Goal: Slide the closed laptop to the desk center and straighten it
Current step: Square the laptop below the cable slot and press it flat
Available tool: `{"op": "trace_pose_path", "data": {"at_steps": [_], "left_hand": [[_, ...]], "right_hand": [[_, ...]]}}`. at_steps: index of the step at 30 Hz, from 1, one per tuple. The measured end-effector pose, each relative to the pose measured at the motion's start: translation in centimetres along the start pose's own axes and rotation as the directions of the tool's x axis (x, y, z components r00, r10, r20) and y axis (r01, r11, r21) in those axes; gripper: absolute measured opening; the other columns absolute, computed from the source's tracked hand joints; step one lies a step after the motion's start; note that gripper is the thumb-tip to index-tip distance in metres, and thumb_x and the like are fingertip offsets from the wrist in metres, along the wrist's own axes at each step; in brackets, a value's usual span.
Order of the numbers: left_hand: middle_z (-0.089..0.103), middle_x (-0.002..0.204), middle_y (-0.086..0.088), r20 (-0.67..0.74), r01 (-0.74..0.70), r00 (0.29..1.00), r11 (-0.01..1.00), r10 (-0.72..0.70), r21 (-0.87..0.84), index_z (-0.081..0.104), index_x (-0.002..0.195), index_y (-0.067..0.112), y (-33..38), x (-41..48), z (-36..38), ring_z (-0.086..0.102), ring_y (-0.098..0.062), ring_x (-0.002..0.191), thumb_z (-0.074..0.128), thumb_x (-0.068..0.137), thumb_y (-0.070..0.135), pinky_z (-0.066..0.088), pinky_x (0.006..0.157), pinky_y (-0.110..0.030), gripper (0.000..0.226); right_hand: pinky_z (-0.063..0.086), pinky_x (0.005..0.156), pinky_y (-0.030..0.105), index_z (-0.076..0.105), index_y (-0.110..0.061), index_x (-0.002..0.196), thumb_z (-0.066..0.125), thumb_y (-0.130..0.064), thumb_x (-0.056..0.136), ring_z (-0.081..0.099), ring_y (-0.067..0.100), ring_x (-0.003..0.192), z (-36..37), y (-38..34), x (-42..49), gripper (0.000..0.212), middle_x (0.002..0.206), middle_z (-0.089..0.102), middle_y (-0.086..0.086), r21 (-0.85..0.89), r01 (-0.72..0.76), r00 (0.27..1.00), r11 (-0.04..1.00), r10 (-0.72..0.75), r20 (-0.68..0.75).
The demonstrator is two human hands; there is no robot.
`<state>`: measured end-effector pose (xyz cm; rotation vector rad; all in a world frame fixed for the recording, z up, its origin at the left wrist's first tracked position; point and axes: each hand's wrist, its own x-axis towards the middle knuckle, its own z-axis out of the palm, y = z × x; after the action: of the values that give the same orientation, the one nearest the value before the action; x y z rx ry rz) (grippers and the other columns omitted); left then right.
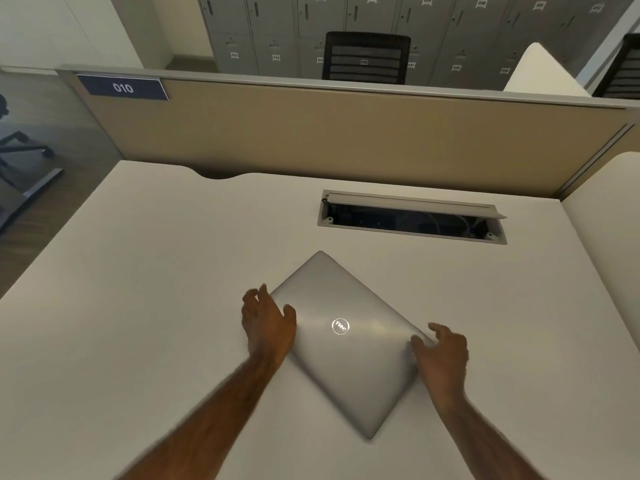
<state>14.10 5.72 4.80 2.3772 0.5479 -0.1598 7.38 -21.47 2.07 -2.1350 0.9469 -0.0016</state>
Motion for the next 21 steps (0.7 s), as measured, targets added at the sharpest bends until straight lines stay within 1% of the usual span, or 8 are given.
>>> {"op": "trace_pose_path", "data": {"at_steps": [2,5,7,8,10,13,18,21], "left_hand": [[0.035,0.157,-0.015,0.078,-0.054,0.996,0.996,0.049,0.064,0.036,0.156,0.004,0.0,2.1,-0.2,0.039,-0.036,0.143,0.059,0.096,0.025,0.032,0.119,-0.045,0.067],[0.043,0.150,-0.015,0.185,-0.089,0.981,0.986,0.062,0.138,0.048,0.146,0.007,0.8,4.1,0.3,0.046,-0.037,0.137,0.055,0.096,0.030,0.040,0.111,-0.047,0.055],[0.048,0.143,-0.016,0.213,-0.112,0.974,0.978,0.073,0.179,0.054,0.134,0.008,1.3,4.9,0.7,0.049,-0.038,0.131,0.054,0.096,0.034,0.046,0.105,-0.049,0.046],[0.049,0.141,-0.015,0.223,-0.120,0.972,0.975,0.076,0.189,0.055,0.133,0.009,1.6,5.1,0.9,0.049,-0.038,0.130,0.053,0.096,0.035,0.047,0.104,-0.051,0.045],[0.049,0.141,-0.014,0.243,-0.136,0.966,0.971,0.086,0.196,0.055,0.133,0.009,2.1,5.5,1.2,0.047,-0.037,0.131,0.052,0.096,0.035,0.047,0.105,-0.052,0.046],[0.051,0.138,-0.016,0.273,-0.160,0.956,0.969,0.104,0.188,0.057,0.132,0.007,3.3,6.1,1.7,0.046,-0.038,0.131,0.052,0.097,0.034,0.044,0.106,-0.049,0.044],[0.050,0.139,-0.018,0.289,-0.120,0.955,0.978,0.067,0.170,0.057,0.136,0.006,3.7,6.6,2.1,0.044,-0.040,0.134,0.051,0.098,0.036,0.043,0.109,-0.049,0.048],[0.049,0.144,-0.019,0.294,-0.074,0.955,0.986,0.027,0.148,0.054,0.143,0.009,3.9,6.9,2.0,0.044,-0.040,0.136,0.054,0.096,0.036,0.044,0.112,-0.048,0.054]], "right_hand": [[0.046,0.105,0.046,0.062,-0.006,0.134,0.078,-0.018,0.083,0.057,0.043,0.120,0.0,1.2,-1.5,0.055,0.123,0.056,0.022,0.057,-0.087,0.996,0.995,0.084,0.042],[0.047,0.101,0.043,0.059,-0.003,0.136,0.078,-0.019,0.083,0.059,0.041,0.113,0.4,2.0,-3.2,0.058,0.110,0.050,0.013,0.115,-0.146,0.986,0.983,0.136,0.093],[0.050,0.098,0.041,0.057,-0.003,0.136,0.078,-0.020,0.083,0.060,0.039,0.111,0.8,1.8,-4.1,0.059,0.116,0.054,0.016,0.156,-0.194,0.976,0.969,0.173,0.135],[0.052,0.096,0.042,0.060,-0.003,0.131,0.078,-0.020,0.082,0.063,0.039,0.107,1.1,1.7,-4.5,0.055,0.118,0.058,0.020,0.173,-0.210,0.971,0.962,0.184,0.154],[0.055,0.094,0.048,0.063,-0.004,0.122,0.078,-0.019,0.080,0.066,0.038,0.101,1.7,1.7,-5.2,0.047,0.115,0.062,0.023,0.203,-0.229,0.964,0.952,0.193,0.182],[0.055,0.094,0.051,0.060,-0.005,0.126,0.077,-0.019,0.079,0.065,0.040,0.105,2.1,1.8,-6.0,0.052,0.116,0.060,0.022,0.236,-0.256,0.959,0.937,0.216,0.181],[0.054,0.097,0.048,0.053,-0.010,0.137,0.076,-0.024,0.080,0.059,0.039,0.111,2.3,1.5,-6.2,0.063,0.125,0.050,0.016,0.291,-0.335,0.939,0.896,0.293,0.178],[0.055,0.094,0.047,0.055,-0.010,0.135,0.079,-0.025,0.078,0.060,0.038,0.108,2.4,1.2,-6.2,0.064,0.124,0.052,0.017,0.326,-0.344,0.937,0.880,0.304,0.170]]}}
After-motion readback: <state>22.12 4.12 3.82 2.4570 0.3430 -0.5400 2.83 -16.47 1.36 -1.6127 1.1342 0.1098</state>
